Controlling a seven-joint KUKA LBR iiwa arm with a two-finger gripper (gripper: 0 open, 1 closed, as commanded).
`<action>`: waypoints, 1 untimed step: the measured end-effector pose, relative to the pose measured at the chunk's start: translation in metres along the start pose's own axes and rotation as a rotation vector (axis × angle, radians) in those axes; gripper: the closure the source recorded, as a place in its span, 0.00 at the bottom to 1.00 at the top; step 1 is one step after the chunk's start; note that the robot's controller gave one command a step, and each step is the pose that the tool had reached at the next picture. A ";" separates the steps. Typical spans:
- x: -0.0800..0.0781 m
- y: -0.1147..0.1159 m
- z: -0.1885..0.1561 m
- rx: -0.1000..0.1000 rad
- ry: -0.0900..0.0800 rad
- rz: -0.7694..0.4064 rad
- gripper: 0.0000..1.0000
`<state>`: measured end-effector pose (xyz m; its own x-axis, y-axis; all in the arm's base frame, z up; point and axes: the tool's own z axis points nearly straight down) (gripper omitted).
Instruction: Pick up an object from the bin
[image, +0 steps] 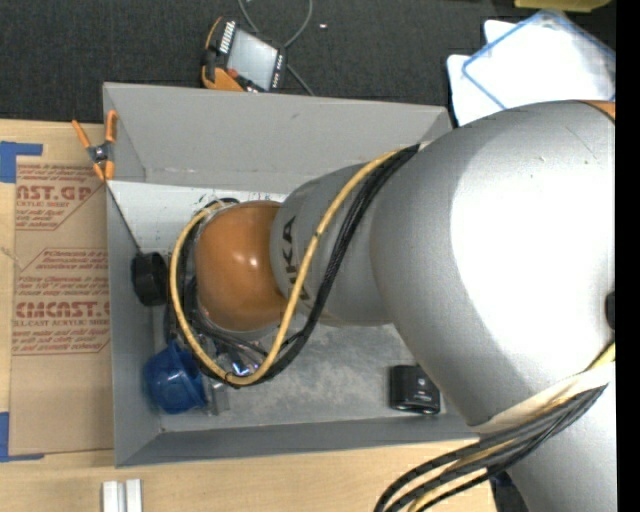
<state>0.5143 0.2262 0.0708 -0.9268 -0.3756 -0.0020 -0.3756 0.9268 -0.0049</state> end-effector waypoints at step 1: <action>-0.001 0.001 0.000 0.006 0.003 -0.002 1.00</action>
Offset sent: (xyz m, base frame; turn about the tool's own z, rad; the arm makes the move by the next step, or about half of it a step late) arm -0.0022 0.0013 0.0109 -0.0352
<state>0.5150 0.2280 0.0713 -0.9259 -0.3777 0.0006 -0.3777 0.9259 -0.0113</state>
